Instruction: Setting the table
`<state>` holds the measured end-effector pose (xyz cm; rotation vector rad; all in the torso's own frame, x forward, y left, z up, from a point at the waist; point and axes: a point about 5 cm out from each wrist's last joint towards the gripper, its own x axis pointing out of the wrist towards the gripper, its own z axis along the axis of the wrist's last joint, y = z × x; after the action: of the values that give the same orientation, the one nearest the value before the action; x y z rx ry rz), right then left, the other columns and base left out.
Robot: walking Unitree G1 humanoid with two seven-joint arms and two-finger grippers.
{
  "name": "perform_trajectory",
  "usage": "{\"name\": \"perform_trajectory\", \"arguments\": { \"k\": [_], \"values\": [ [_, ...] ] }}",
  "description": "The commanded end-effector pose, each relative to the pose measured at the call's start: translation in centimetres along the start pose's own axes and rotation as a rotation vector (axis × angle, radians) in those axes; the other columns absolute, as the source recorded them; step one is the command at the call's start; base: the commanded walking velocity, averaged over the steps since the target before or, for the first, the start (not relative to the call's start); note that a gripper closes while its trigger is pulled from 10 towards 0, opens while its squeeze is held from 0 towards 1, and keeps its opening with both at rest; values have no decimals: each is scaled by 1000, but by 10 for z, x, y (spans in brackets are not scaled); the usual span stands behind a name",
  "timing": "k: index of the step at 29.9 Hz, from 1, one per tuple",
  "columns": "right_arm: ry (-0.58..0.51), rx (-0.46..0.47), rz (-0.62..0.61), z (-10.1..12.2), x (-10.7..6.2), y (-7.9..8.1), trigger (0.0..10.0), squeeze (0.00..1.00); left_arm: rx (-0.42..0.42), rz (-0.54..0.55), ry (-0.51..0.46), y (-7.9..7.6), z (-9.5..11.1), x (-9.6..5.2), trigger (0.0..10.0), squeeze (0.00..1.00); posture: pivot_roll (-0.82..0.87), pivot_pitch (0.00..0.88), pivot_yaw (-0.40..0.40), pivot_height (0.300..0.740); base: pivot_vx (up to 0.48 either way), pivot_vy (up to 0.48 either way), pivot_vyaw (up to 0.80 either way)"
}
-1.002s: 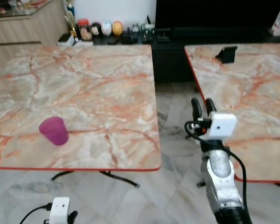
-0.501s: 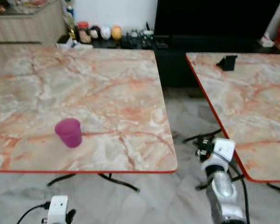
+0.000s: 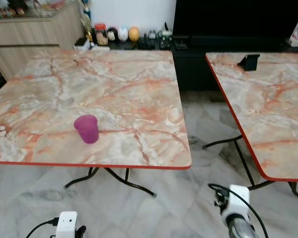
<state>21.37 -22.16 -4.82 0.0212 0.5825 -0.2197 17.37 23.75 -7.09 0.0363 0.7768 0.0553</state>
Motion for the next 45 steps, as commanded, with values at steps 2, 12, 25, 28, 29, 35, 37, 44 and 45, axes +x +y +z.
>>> {"name": "perform_trajectory", "arguments": {
  "k": [2, 12, 25, 28, 29, 35, 37, 44, 45],
  "values": [
    [155, 34, -23, -33, -11, -3, 10000, 0, -2, 11, 2, 3, 0, 0, 10000, 0, 67, 0, 1, 724, 0, 0, 0],
    [361, 28, 12, -79, -35, 0, 10000, 0, -1, 15, 7, 5, -1, -1, 10000, 0, 77, 0, 0, 724, 0, 0, 0],
    [347, 63, 6, -74, -31, 5, 10000, 0, -3, 17, 16, 5, -2, -1, 10000, 0, 71, 0, 2, 724, 0, 58, 0],
    [351, 47, 13, -75, -31, 5, 10000, 0, -1, 15, 17, 5, -2, -1, 10000, 0, 73, 0, 1, 724, 0, 0, 800],
    [355, 43, 21, -75, -32, 6, 10000, 0, -1, 15, 17, 5, -2, -1, 10000, 0, 73, 0, 1, 724, 0, 0, 800],
    [369, 90, -5, -80, -34, 8, 10000, 0, 3, 18, 22, 7, -3, -1, 10000, 0, 78, 0, 5, 724, 0, 0, 0],
    [371, 92, -3, -80, -35, 8, 10000, 0, 3, 18, 24, 7, -3, -2, 10000, 0, 78, 0, 6, 724, 0, 0, 0],
    [370, 105, 1, -81, -35, 11, 10000, 0, 7, 22, 44, 11, -5, -2, 10000, 0, 80, 0, 11, 724, 0, 171, 0],
    [370, 105, 1, -81, -35, 11, 10000, 0, 7, 22, 44, 11, -5, -2, 10000, 0, 80, 0, 11, 724, 0, 480, 0]
  ]
}}
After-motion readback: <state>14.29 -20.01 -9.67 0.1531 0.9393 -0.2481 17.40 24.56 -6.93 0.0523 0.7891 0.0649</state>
